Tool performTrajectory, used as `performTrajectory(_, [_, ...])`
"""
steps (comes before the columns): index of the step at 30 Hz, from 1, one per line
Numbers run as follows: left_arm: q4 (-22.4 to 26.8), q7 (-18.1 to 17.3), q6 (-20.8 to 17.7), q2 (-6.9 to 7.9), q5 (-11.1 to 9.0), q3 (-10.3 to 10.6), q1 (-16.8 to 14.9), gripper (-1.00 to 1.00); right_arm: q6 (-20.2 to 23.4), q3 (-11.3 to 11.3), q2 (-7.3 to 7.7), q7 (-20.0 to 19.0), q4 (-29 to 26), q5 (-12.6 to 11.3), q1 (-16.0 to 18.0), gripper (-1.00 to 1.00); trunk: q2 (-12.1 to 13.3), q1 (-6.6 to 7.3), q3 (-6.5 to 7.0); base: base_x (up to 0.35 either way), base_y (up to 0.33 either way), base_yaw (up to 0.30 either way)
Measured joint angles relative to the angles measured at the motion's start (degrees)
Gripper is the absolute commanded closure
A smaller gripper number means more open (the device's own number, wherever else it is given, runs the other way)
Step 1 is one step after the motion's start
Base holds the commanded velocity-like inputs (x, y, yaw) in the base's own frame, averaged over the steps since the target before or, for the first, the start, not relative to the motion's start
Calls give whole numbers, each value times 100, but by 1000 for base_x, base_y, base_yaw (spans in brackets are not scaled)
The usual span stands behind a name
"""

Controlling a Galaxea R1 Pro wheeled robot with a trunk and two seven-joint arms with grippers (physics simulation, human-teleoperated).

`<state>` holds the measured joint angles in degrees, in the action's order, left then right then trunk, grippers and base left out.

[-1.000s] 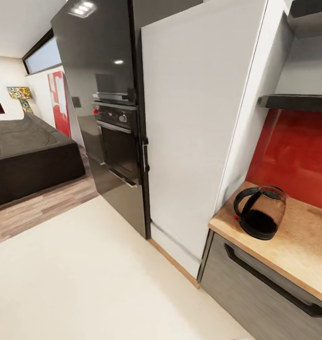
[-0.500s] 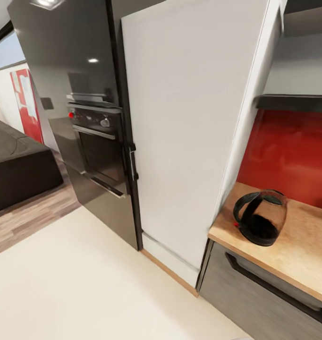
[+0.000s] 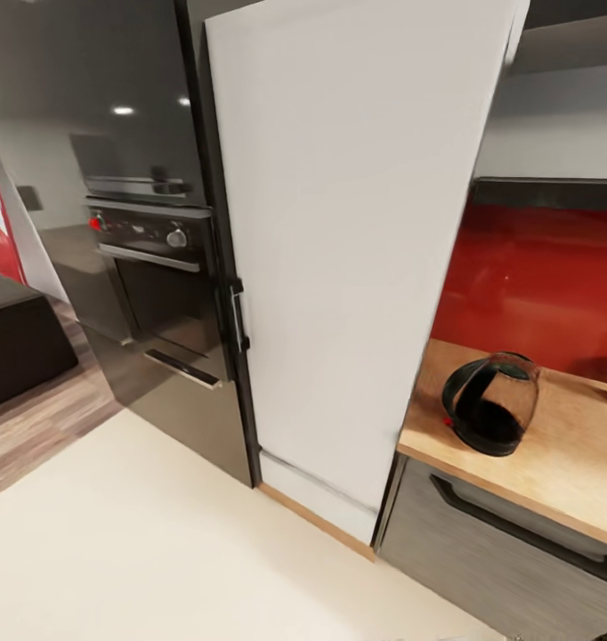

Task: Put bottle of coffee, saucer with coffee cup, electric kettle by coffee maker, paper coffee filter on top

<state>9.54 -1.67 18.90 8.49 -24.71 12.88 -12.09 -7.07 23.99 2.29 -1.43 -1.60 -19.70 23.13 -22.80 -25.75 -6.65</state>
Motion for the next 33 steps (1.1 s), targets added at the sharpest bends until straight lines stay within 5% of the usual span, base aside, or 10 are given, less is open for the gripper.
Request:
performTrajectory(19, [1,0,0,0,0,0,0,-100,-1,0,0,0,-3,0,0,-100,0,1,0,126,314,-260])
performTrajectory(30, [-89,54,-44,10,65,38,31,-100,-3,-1,0,4,-13,-21,1,-100,0,0,0,19,40,-258])
performTrajectory(33, [-401,204,-78,31,259,79,145,-100,-3,-2,-5,17,-13,-28,1,-100,0,0,-1,0,1,-258])
